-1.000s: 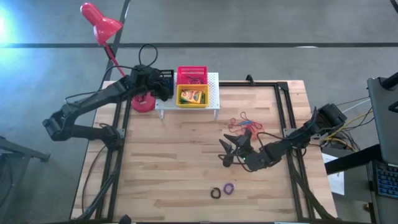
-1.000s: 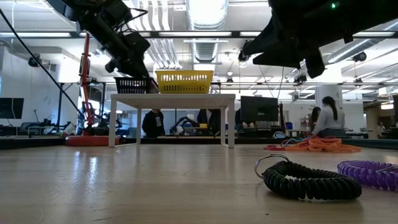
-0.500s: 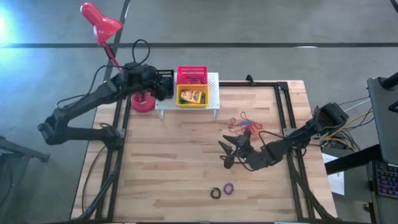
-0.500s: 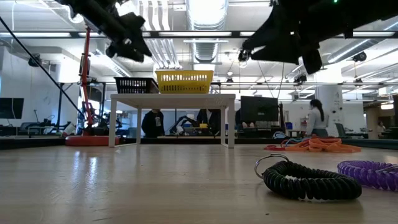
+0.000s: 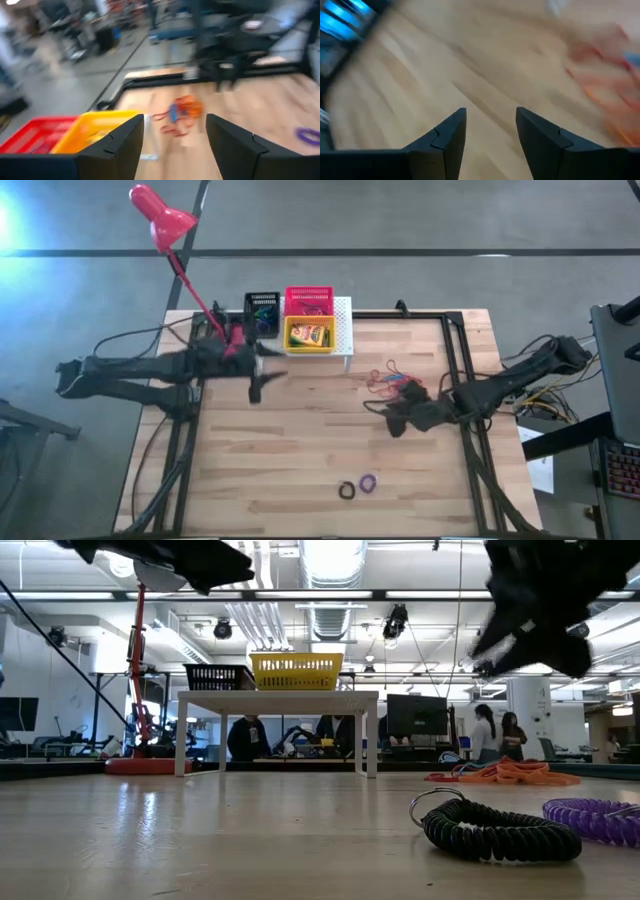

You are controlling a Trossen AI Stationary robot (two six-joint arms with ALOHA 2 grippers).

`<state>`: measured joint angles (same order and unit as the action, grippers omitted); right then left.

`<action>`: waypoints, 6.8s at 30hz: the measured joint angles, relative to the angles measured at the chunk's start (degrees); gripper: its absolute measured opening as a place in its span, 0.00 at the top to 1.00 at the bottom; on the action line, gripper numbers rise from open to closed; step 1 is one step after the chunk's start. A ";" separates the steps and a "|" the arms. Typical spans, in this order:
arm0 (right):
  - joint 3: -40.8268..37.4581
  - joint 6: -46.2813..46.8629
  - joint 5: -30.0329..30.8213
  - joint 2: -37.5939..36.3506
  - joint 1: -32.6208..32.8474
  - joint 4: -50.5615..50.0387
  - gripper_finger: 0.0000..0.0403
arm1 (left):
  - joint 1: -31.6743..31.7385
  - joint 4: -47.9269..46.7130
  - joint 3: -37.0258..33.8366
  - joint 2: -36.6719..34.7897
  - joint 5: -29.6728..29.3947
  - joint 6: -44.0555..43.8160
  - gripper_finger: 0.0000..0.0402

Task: Pick & Place Office Desk Supplies
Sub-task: Put the blue rubber band into the red bin on the shelf on the shelf

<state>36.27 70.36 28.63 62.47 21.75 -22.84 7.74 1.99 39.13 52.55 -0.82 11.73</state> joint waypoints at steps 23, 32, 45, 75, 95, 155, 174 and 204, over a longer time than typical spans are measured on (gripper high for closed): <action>0.17 -49.68 -23.67 12.88 -38.65 -7.27 0.63 | -6.29 8.39 -8.09 0.42 -4.11 -6.23 0.47; 2.39 -56.41 -29.33 17.54 -39.94 -7.67 0.91 | -6.29 8.32 -8.09 0.42 -4.11 -6.27 0.47; 6.58 -55.58 -30.41 11.59 -39.65 -8.03 0.98 | -6.27 8.69 -8.59 0.53 -4.10 -6.41 0.47; 8.86 -69.63 -39.98 18.73 -46.60 -10.72 0.98 | -6.31 8.49 -9.57 0.58 -4.07 -7.28 0.47; -2.68 -38.57 1.22 3.11 -8.61 29.06 0.98 | -6.79 23.28 -9.48 11.19 4.63 -6.18 0.47; 1.44 -53.89 0.77 8.88 -1.22 48.70 0.98 | -9.96 40.11 14.06 44.79 14.80 -7.35 0.68; 1.48 -53.90 0.52 8.86 -1.19 48.23 0.98 | -10.00 38.67 14.01 44.69 15.89 -6.19 1.00; 0.70 -20.68 -4.95 23.62 -3.42 24.29 0.97 | -10.06 19.14 4.30 45.14 13.28 -6.21 1.00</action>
<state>36.97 49.68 23.68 86.08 18.32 1.45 -2.32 21.12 43.43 97.69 12.46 5.52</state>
